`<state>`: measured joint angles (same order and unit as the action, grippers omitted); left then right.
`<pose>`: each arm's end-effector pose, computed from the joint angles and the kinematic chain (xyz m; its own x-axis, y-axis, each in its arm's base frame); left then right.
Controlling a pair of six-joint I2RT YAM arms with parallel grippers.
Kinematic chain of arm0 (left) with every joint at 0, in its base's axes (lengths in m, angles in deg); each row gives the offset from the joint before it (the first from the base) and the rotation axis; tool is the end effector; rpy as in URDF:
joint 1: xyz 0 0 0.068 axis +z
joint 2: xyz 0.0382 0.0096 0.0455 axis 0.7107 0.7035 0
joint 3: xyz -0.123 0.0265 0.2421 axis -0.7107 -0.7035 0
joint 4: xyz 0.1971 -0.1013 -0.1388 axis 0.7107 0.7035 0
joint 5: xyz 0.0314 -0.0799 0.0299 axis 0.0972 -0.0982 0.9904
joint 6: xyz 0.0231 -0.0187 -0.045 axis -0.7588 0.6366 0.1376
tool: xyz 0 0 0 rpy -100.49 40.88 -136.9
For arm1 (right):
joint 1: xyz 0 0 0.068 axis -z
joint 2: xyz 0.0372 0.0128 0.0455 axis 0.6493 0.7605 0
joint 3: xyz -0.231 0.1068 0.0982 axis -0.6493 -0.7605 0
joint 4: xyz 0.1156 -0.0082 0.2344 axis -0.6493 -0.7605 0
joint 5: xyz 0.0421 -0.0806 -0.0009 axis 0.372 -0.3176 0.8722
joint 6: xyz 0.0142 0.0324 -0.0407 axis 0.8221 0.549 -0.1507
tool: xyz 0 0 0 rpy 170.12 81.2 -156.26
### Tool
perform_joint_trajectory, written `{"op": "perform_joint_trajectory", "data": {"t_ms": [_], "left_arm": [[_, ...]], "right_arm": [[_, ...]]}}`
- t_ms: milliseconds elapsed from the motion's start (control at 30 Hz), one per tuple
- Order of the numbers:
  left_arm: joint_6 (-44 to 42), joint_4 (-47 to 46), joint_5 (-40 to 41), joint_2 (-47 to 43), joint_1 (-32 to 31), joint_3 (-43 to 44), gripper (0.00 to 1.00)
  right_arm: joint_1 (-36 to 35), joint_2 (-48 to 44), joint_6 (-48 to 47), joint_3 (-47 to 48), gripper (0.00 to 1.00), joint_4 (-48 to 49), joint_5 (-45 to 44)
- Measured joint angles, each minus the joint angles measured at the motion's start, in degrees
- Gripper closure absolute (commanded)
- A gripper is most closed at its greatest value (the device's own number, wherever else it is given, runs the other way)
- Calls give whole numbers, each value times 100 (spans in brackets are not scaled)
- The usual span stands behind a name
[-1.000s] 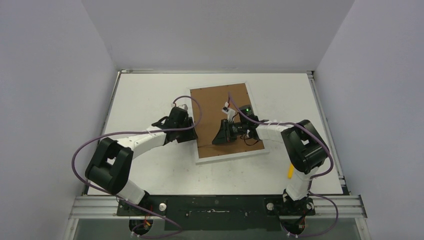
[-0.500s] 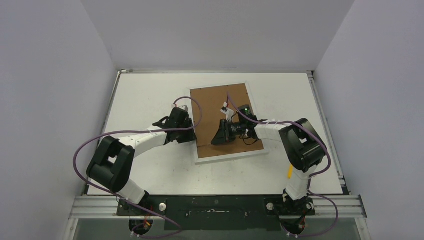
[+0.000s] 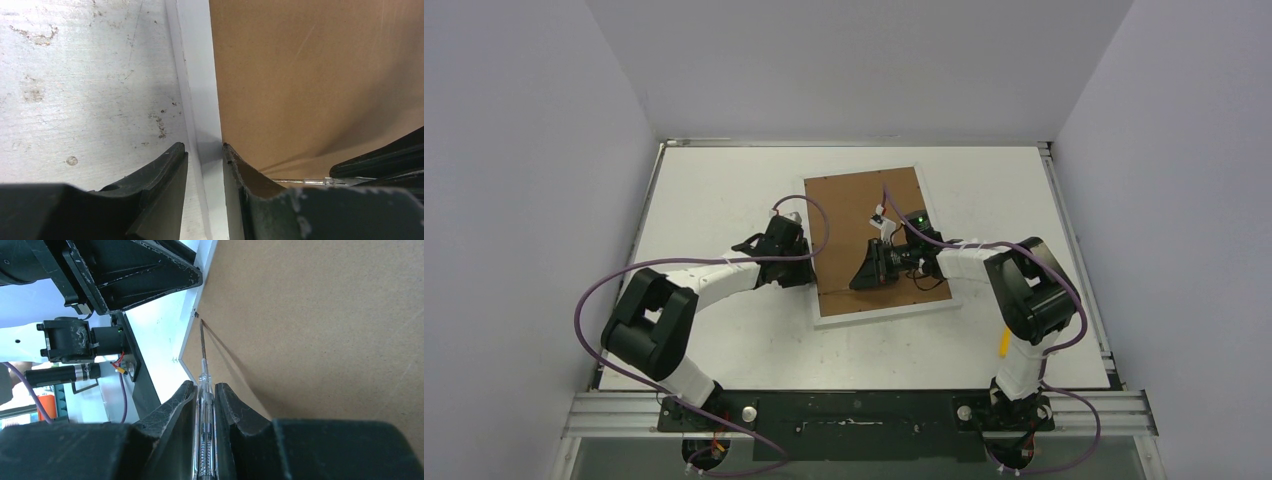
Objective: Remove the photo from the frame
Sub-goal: Release the photo frame item from the photo frame.
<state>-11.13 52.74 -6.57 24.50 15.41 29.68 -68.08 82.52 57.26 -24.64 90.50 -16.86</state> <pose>0.2675 -0.1546 0.1680 -0.8766 -0.2101 -0.4331 -0.0423 0.9299 -0.3655 0.2944 0.1868 0.1432 -0.9410 -0.1629 -0.2966 -0.3372 0.3775 0.8624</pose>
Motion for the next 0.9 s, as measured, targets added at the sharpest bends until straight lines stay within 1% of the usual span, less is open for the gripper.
{"op": "perform_joint_trajectory", "data": {"t_ms": [433,833,900], "left_arm": [[4,-4,-7,0,2,0,72],[15,-9,-50,0,0,0,72],[20,-9,-55,0,0,0,71]], "right_arm": [[-70,50,7,42,95,0,26],[-142,142,72,129,95,26,63],[-142,142,87,129,95,26,61]]}}
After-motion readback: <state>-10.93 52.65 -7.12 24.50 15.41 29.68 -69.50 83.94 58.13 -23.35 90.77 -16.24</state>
